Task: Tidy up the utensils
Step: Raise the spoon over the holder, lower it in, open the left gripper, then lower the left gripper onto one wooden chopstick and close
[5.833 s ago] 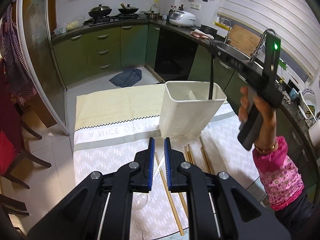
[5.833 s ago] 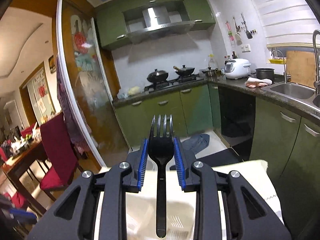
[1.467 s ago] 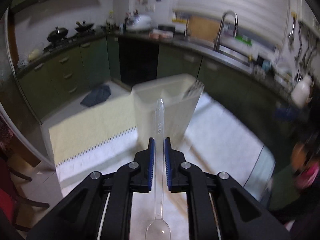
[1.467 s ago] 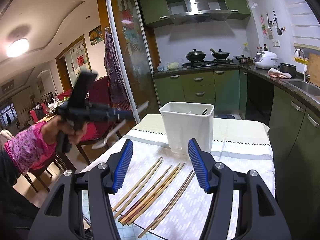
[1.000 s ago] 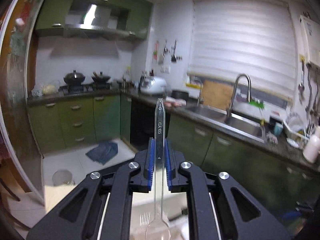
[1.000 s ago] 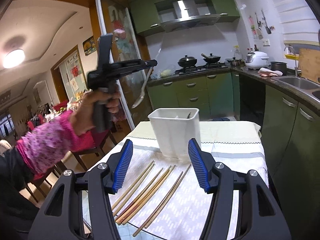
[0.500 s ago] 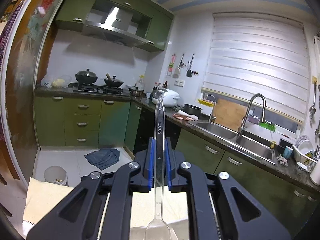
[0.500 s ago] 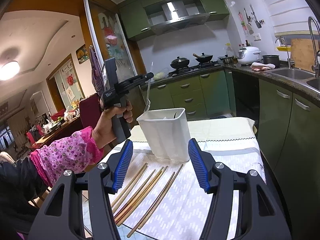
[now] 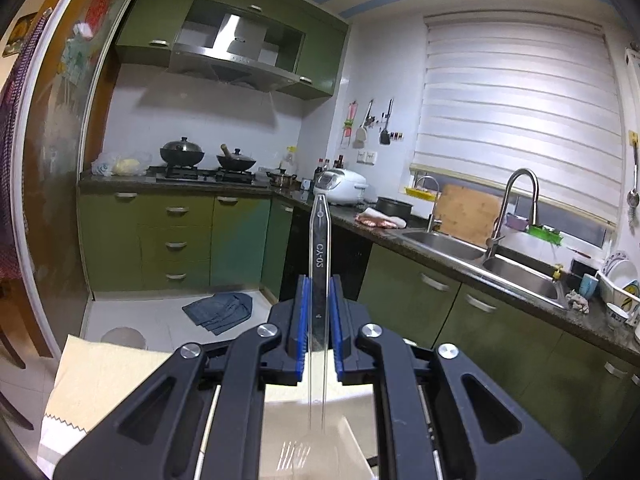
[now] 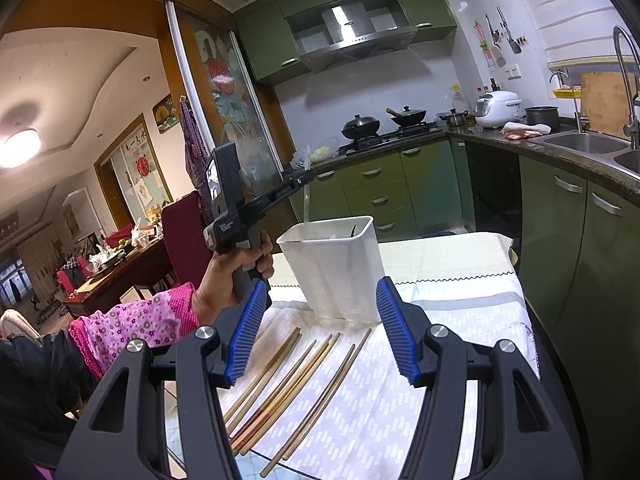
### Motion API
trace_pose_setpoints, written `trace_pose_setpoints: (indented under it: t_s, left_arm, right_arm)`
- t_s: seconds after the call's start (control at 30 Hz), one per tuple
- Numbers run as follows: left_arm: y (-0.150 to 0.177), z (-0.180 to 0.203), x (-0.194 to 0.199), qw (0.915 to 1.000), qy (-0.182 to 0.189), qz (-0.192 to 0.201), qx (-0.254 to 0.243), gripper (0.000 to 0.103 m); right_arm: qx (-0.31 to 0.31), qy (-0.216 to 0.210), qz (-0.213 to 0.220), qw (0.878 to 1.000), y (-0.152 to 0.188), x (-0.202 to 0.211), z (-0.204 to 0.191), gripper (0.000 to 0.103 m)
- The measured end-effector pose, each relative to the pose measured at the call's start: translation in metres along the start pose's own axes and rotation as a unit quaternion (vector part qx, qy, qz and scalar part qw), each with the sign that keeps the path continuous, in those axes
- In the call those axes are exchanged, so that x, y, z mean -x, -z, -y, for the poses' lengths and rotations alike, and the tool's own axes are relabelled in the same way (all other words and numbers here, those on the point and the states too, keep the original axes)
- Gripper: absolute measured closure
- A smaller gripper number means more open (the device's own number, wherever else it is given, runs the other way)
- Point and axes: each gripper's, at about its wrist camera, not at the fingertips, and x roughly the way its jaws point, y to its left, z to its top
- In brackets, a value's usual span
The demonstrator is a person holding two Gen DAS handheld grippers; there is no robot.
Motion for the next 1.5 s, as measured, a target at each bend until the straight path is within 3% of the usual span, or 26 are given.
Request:
trace_pose_setpoints:
  t_s: [0.5, 0.53, 0.57, 0.6, 0.67, 0.93, 1.07, 1.2, 1.23, 1.33, 1.4, 1.5]
  left_arm:
    - [0.029, 0.0, 0.013, 0.9988, -0.025, -0.041, -0.01, 0.092]
    - [0.03, 0.001, 0.016, 0.9983, -0.028, -0.048, -0.015, 0.091]
    - [0.032, 0.001, 0.017, 0.998, -0.028, -0.055, -0.016, 0.081]
    - [0.034, 0.001, 0.018, 0.9977, -0.028, -0.06, -0.015, 0.063]
    - [0.038, 0.0, 0.022, 0.9971, -0.028, -0.069, -0.013, 0.054]
    - [0.027, -0.005, 0.063, 0.9929, -0.037, -0.113, 0.001, 0.053]
    - [0.027, -0.016, 0.086, 0.9737, -0.08, -0.213, -0.001, 0.049]
    - [0.056, -0.036, 0.098, 0.9358, -0.108, -0.335, 0.008, 0.049]
    - [0.068, -0.041, 0.099, 0.9221, -0.113, -0.37, 0.013, 0.049]
    - [0.094, -0.049, 0.096, 0.8956, -0.115, -0.429, 0.02, 0.053]
    - [0.108, -0.045, 0.092, 0.8856, -0.107, -0.452, 0.015, 0.061]
    - [0.126, -0.037, 0.084, 0.8743, -0.099, -0.475, 0.01, 0.061]
  right_arm:
    - [-0.002, 0.001, 0.001, 1.0, -0.003, 0.001, 0.002, 0.046]
    - [-0.002, 0.0, 0.0, 1.0, -0.003, 0.0, 0.001, 0.046]
    - [-0.001, -0.001, -0.001, 1.0, -0.003, -0.001, 0.0, 0.046]
    - [0.0, -0.002, -0.002, 1.0, -0.003, -0.003, -0.001, 0.046]
    - [0.0, -0.005, -0.003, 1.0, -0.003, -0.004, -0.001, 0.046]
    - [-0.003, 0.003, -0.024, 1.0, -0.004, -0.016, 0.001, 0.046]
    - [-0.018, 0.023, -0.06, 0.998, 0.003, -0.034, 0.007, 0.046]
    - [-0.044, 0.044, -0.099, 0.993, 0.013, -0.052, 0.021, 0.046]
    - [-0.055, 0.049, -0.109, 0.991, 0.015, -0.057, 0.025, 0.046]
    - [-0.069, 0.054, -0.125, 0.988, 0.021, -0.065, 0.031, 0.045]
    - [-0.07, 0.058, -0.13, 0.987, 0.024, -0.067, 0.032, 0.045]
    - [-0.072, 0.062, -0.137, 0.986, 0.027, -0.069, 0.032, 0.045]
